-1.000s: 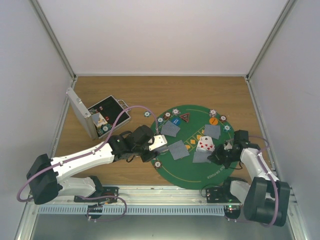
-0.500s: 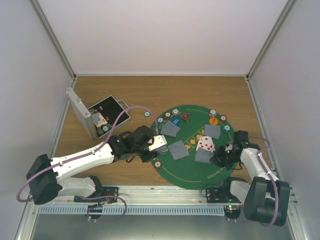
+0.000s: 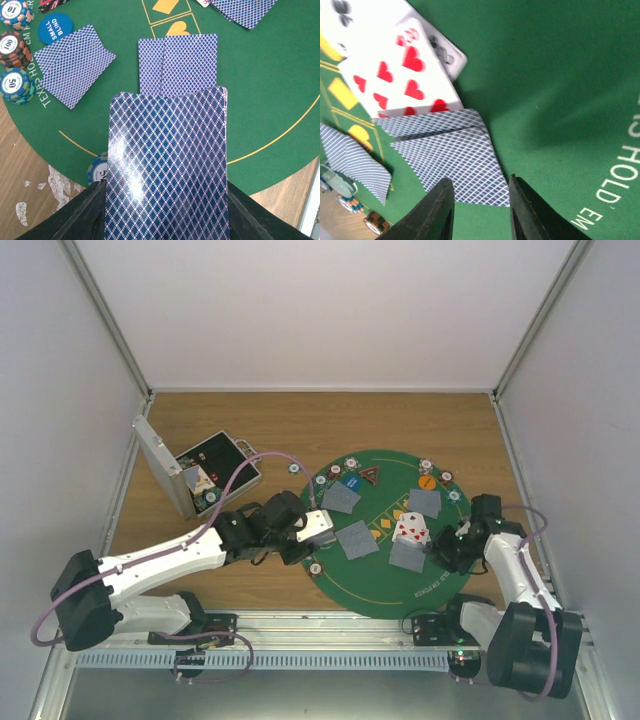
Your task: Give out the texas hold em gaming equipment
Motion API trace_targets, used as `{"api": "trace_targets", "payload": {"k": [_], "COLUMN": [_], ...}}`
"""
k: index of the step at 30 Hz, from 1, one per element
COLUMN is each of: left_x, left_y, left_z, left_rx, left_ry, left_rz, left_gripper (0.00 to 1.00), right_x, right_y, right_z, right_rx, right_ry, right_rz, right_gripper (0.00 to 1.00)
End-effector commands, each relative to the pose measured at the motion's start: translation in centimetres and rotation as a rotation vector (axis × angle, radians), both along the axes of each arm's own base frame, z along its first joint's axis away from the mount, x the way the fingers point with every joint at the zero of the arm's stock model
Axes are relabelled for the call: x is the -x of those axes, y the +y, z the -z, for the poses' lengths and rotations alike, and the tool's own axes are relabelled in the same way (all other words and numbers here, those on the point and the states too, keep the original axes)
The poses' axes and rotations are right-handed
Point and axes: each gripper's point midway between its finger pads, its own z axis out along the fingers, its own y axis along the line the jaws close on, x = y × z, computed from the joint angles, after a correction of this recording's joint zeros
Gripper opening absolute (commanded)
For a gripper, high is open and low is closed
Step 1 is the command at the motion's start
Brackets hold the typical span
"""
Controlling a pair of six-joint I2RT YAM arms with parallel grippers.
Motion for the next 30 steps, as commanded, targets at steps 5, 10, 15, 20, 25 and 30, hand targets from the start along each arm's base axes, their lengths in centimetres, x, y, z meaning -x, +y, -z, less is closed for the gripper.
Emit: {"api": "trace_targets", "payload": {"k": [5, 10, 15, 20, 25, 30], "left_x": [-0.4, -0.4, -0.3, -0.6, -0.6, -0.6], "left_y": [-0.7, -0.7, -0.6, -0.4, -0.4, -0.4], "left_z": [-1.8, -1.8, -1.8, -1.9, -1.9, -1.8], "left_rx": [0.066, 0.070, 0.071, 0.062, 0.064, 0.062], "left_ry": [-0.053, -0.056, -0.051, -0.070, -0.070, -0.069], "left_rz": [0.000, 0.001, -0.003, -0.017, -0.017, -0.017], "left_gripper": [0.56, 0.56, 0.56, 0.56, 0.56, 0.56], "right_x": [-6.0, -8.3, -8.4, -8.3, -7.3, -5.6], "right_y": [0.8, 5.8, 13.5, 18.7, 21.5, 23.8], "right_z": [-6.8, -8.8, -9.8, -10.9, -10.3, -9.5], "right_rx": [-0.053, -0.215, -0.339, -0.410, -0.453, -0.481], "right_ry": [-0.275, -0.355, -0.359, -0.371, -0.325, -0.281], "right_rz": [-0.090, -0.238, -0.463, -0.631, -0.743, -0.835], "right_gripper": [0.55, 0.70, 0.82, 0.88, 0.90, 0.89]}}
